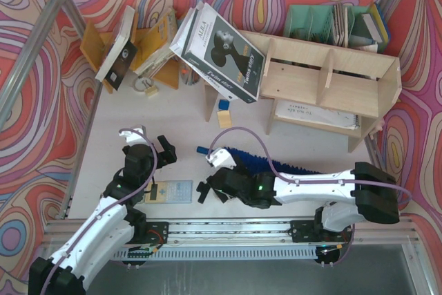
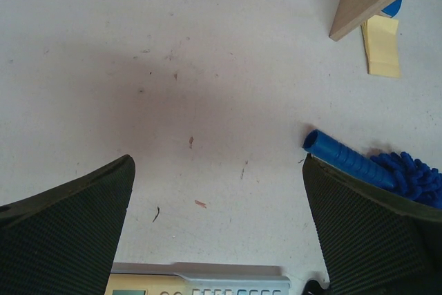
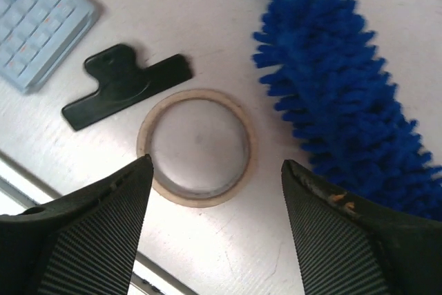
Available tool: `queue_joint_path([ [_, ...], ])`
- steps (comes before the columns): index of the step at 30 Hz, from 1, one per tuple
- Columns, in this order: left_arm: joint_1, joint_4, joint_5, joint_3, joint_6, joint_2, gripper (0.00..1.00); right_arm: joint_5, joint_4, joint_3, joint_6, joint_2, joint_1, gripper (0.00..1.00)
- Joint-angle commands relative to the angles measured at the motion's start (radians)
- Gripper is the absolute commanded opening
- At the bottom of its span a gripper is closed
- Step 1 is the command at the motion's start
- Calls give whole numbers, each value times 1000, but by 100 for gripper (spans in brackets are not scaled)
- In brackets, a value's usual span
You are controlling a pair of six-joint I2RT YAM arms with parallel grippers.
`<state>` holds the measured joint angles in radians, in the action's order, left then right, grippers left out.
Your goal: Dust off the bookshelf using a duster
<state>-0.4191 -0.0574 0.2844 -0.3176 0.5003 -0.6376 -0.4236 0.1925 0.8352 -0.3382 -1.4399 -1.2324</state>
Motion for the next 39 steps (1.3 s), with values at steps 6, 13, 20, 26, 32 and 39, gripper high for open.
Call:
queue_joint_path([
  [6, -1, 17, -2, 8, -13, 8, 99, -260, 573, 114, -873, 33, 0, 80],
  [13, -1, 18, -5, 8, -12, 10, 98, -203, 934, 106, -1509, 44, 4, 84],
  [20, -1, 14, -7, 12, -14, 27, 98, -198, 966, -41, -1875, 196, 4, 83],
  [26, -1, 14, -10, 11, -16, 27, 99, -280, 991, -95, -2091, 277, 5, 81],
  [32, -1, 15, -11, 11, -16, 21, 98, -315, 1100, -105, -2297, 258, 5, 89],
  [39, -1, 19, -14, 12, -16, 18, 99, -466, 820, -270, -2218, 426, 39, 94],
])
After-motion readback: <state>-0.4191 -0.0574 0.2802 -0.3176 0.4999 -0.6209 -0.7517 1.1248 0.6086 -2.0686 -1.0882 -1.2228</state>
